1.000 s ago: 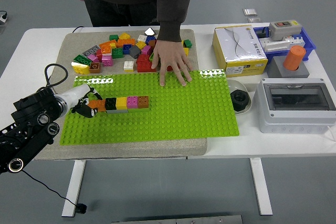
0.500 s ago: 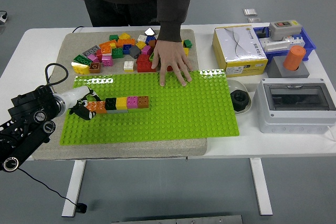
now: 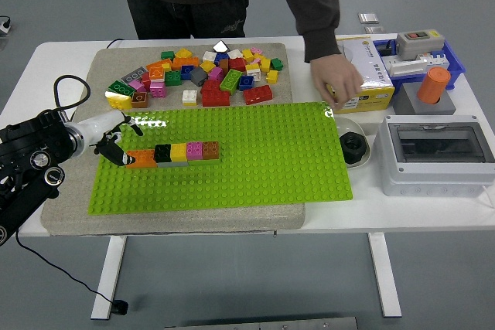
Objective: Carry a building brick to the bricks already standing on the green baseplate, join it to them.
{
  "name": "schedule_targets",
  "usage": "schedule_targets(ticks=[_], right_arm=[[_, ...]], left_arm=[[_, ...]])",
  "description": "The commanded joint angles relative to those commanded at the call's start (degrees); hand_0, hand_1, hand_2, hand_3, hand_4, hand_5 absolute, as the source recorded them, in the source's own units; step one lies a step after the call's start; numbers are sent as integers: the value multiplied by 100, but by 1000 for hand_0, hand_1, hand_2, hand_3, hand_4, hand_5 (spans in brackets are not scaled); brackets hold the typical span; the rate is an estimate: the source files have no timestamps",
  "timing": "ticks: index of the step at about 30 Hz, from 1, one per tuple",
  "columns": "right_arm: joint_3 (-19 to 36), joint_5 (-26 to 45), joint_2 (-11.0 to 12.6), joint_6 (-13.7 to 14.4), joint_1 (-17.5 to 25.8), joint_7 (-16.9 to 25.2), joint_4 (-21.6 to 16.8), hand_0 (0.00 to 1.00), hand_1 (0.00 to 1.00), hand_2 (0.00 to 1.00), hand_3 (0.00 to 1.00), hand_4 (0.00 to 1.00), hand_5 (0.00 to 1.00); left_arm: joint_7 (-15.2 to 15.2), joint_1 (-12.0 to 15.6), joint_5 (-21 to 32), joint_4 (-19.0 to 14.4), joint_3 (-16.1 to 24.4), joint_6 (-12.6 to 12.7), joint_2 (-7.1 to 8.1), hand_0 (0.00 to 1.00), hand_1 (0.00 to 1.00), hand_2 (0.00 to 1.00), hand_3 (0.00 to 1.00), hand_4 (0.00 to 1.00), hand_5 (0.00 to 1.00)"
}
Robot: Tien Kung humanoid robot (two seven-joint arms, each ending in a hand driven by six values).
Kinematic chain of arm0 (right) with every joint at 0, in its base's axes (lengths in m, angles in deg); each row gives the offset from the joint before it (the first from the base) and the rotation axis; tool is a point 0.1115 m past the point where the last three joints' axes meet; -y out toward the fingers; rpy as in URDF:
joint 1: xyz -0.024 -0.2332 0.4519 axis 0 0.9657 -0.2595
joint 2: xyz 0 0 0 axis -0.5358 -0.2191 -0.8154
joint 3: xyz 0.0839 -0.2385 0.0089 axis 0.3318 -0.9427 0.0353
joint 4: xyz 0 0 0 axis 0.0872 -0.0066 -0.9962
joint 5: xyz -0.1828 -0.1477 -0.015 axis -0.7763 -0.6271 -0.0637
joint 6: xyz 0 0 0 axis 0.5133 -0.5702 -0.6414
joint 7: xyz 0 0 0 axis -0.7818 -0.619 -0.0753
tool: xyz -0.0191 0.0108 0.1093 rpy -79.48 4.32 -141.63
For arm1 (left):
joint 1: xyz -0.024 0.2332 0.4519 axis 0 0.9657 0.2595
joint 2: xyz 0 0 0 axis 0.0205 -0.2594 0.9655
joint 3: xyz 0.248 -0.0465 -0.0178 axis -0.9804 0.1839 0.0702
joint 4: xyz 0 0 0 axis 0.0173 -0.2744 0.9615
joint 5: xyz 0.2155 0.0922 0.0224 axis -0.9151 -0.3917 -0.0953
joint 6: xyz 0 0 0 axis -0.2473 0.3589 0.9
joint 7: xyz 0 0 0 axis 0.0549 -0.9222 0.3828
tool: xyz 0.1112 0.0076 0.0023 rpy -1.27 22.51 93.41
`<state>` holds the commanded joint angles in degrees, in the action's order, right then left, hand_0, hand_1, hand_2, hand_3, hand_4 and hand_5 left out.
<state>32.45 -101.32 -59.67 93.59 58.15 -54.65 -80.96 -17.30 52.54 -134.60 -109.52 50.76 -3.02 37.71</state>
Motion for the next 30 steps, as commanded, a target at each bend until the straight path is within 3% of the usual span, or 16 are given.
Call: schedule_targets(ticks=[8,12,22,30], right_arm=[[9,17,10,3,3,8,0,639,442,597,714,719,946],[20,10,11,2,6,9,0,639,442,597,714,719,946],[31,-7,7,4,0,7,0,638,442,598,716,720,944],[24,-16,9,1,-5,4,0,638,438,598,716,719,941]], left_arm=[[-151,161,-36,-597,-25,-177,419,108,2,28,755,818,2],[-228,267,-50,-738,-77,-276,507,108,2,28,755,818,2],[-235,348,-8,-595,-256,-313,465,108,2,28,768,775,2],[-198,367,-20,-478,-354,-213,313,108,2,29,768,735,2]])
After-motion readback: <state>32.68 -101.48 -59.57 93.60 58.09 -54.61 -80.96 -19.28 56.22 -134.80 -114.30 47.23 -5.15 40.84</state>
